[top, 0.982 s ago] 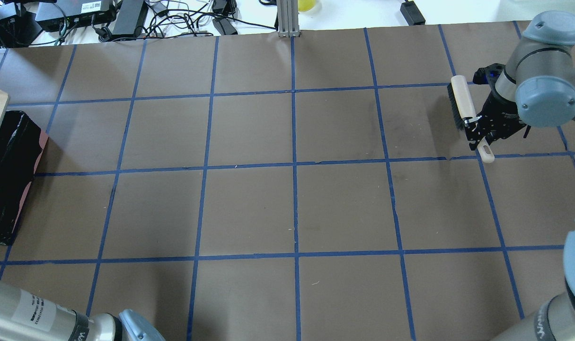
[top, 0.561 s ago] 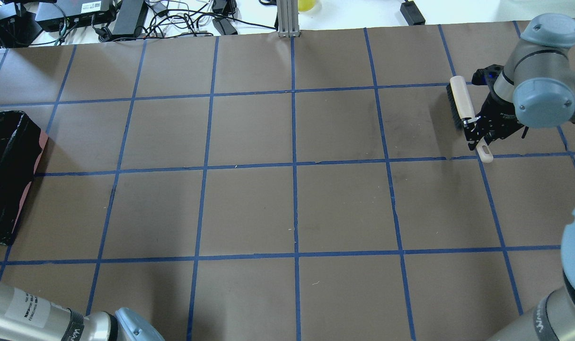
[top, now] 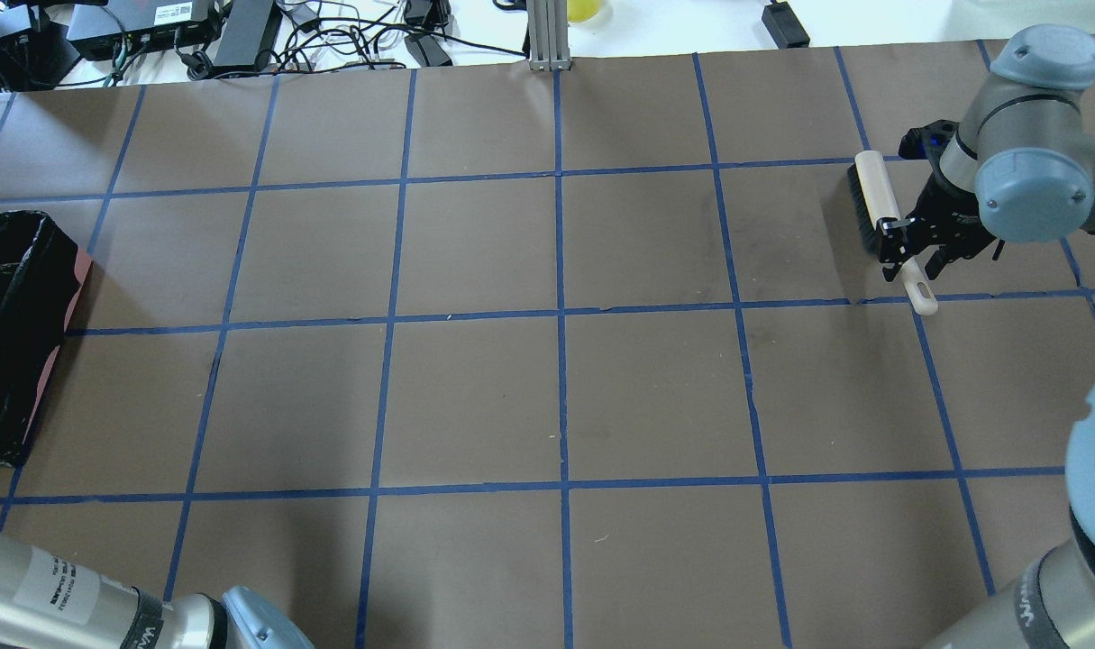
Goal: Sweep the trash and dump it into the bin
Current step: 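Tilt the dustpan over the bin with the left gripper while the right releases the brush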
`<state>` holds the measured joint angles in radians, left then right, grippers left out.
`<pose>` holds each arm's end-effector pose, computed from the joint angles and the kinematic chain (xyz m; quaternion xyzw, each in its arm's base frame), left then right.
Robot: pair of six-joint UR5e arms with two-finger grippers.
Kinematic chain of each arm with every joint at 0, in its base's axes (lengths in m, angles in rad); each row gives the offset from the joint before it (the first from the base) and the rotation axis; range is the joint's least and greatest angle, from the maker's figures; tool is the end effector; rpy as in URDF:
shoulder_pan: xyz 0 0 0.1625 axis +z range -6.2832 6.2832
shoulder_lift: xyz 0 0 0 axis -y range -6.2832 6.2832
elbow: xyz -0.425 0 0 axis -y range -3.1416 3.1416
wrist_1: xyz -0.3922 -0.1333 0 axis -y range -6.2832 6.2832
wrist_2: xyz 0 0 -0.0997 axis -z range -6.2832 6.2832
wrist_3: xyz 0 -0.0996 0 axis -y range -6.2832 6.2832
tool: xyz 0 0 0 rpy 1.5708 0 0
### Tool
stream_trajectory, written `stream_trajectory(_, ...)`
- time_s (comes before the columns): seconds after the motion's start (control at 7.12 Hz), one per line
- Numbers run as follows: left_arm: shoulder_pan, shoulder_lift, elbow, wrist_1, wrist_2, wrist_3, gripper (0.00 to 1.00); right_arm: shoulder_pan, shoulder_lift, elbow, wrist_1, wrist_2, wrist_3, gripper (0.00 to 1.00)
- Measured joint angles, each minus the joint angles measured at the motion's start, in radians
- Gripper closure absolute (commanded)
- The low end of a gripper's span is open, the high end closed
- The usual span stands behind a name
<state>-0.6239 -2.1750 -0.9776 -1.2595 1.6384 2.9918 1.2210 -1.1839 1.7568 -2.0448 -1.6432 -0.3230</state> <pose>0.5415 -0.5457 0.4425 0.8407 0.5194 0.0888 0.1248 -0.0801 -0.5875 0.2348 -0.0116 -0.9981 -0.0586 0.0178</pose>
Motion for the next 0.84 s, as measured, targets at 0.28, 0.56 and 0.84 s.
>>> stream_trajectory(0.28, -0.032, 0.004, -0.016, 0.091, 0.009, -0.004, 0.76, 0.001, -0.046, -0.037, 0.041, -0.003, 0.003, 0.0)
stream_trajectory(0.56, -0.047, 0.027, -0.061, 0.169, 0.015, -0.004, 0.76, 0.007, -0.194, -0.064, 0.151, 0.005, 0.01, 0.0)
stream_trajectory(0.84, -0.051, 0.05, -0.133, 0.282, 0.028, 0.004, 0.75, 0.012, -0.316, -0.088, 0.281, 0.008, 0.015, 0.0)
